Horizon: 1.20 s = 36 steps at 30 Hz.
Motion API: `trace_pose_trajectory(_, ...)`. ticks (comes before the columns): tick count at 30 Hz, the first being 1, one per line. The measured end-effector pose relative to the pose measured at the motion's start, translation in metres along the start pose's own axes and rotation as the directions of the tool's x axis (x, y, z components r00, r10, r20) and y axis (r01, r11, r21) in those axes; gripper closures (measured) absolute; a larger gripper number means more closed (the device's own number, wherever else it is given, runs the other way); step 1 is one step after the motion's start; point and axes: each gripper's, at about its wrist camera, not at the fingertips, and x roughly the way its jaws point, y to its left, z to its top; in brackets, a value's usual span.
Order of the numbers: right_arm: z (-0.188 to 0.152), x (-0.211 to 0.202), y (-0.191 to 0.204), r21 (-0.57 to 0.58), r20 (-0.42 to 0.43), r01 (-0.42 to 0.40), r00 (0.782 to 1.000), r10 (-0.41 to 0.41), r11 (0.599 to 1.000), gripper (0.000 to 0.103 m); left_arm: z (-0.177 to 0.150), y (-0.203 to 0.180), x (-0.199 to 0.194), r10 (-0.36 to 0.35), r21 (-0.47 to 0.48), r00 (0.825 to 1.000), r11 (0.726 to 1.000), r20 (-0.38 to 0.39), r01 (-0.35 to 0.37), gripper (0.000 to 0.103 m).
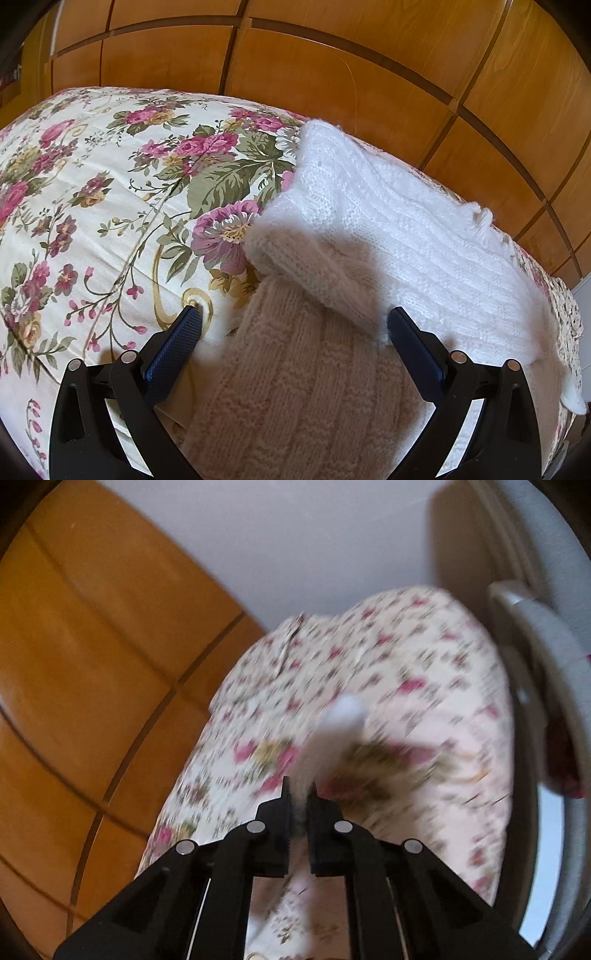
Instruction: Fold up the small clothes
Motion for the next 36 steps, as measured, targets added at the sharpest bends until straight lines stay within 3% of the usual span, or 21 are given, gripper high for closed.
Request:
trace_pose_trajectory(5, -0.001, -0.001, 0.007, -0.069, -0.017, 0.057, 0.998, -0.059, 0.996, 0.097, 0.000, 0.001, 0.000, -0.007, -0.006, 1.000, 1.000, 0.003, 0.007, 0.004)
trace_pose_trajectory(11, -0.039, 0.007, 0.030, -0.163, -0.091, 0.066, 0.992, -0.082, 0.984, 0.097, 0.000, 0.002, -0.001, -0.012, -0.010, 1.000, 1.000, 0.005, 0.012, 0.004)
trace_pose_trajectory(15, -0.070, -0.001, 0.082, -0.284, -0.113, -0.025, 0.994, -0.007, 0.959, 0.097, -0.001, 0.001, -0.002, -0.014, -0.013, 1.000, 1.000, 0.007, 0.014, 0.004)
trace_pose_trajectory(20, -0.124, -0.014, 0.158, -0.424, -0.196, -0.198, 0.973, 0.124, 0.884, 0.097, -0.001, 0.000, -0.003, -0.017, -0.019, 1.000, 1.000, 0.010, 0.017, 0.004)
trace_pose_trajectory(25, -0.194, -0.023, 0.225, -0.477, -0.339, -0.379, 0.912, 0.232, 0.793, 0.097, -0.001, 0.000, -0.003, -0.020, -0.020, 1.000, 1.000, 0.012, 0.020, 0.004)
trace_pose_trajectory(32, -0.296, -0.033, 0.283, -0.512, -0.542, -0.583, 0.789, 0.289, 0.631, 0.096, -0.001, 0.000, -0.002, -0.020, -0.021, 1.000, 1.000, 0.012, 0.020, 0.004)
trace_pose_trajectory(34, -0.316, -0.032, 0.285, -0.501, -0.589, -0.617, 0.757, 0.283, 0.607, 0.091, -0.001, 0.000, -0.002, -0.020, -0.020, 1.000, 1.000, 0.012, 0.020, 0.004)
trace_pose_trajectory(36, -0.335, -0.026, 0.285, -0.513, -0.628, -0.632, 0.738, 0.248, 0.581, 0.074, -0.001, 0.000, -0.002, -0.021, -0.021, 1.000, 1.000, 0.011, 0.021, 0.004)
